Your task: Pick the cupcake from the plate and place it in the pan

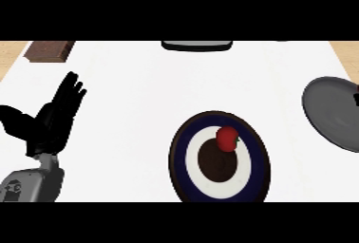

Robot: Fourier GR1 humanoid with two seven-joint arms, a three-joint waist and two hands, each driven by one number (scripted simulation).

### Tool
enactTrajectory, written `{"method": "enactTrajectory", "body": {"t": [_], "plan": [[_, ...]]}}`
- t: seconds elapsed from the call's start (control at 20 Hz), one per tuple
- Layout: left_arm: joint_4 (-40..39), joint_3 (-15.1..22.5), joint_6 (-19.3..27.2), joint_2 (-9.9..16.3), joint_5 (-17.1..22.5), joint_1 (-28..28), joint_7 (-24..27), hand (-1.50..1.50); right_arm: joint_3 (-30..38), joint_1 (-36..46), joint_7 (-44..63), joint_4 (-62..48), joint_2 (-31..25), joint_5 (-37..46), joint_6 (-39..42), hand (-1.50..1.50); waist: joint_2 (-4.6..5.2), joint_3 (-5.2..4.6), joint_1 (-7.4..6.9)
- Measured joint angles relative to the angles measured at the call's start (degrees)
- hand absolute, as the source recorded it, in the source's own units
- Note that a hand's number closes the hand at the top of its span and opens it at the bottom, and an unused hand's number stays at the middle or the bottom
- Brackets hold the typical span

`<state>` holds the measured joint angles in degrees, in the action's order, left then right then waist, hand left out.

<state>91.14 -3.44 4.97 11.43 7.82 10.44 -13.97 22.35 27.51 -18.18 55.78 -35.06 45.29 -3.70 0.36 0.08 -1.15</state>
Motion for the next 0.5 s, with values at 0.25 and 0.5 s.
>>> {"method": "enactTrajectory", "body": {"t": [0.25,0.5], "plan": [[1.15,0.41,-0.32,-0.47,-0.24,-0.84,0.0,0.0,-0.53,4.66,-6.0,-15.64,-0.7,3.05,-6.67,1.5,0.16,0.04,-0.47],[1.77,0.83,0.11,-0.86,-0.62,-0.11,-1.12,0.0,1.43,8.49,-3.12,-27.14,-1.09,2.92,-6.5,-1.5,0.34,0.08,-0.88]]}}
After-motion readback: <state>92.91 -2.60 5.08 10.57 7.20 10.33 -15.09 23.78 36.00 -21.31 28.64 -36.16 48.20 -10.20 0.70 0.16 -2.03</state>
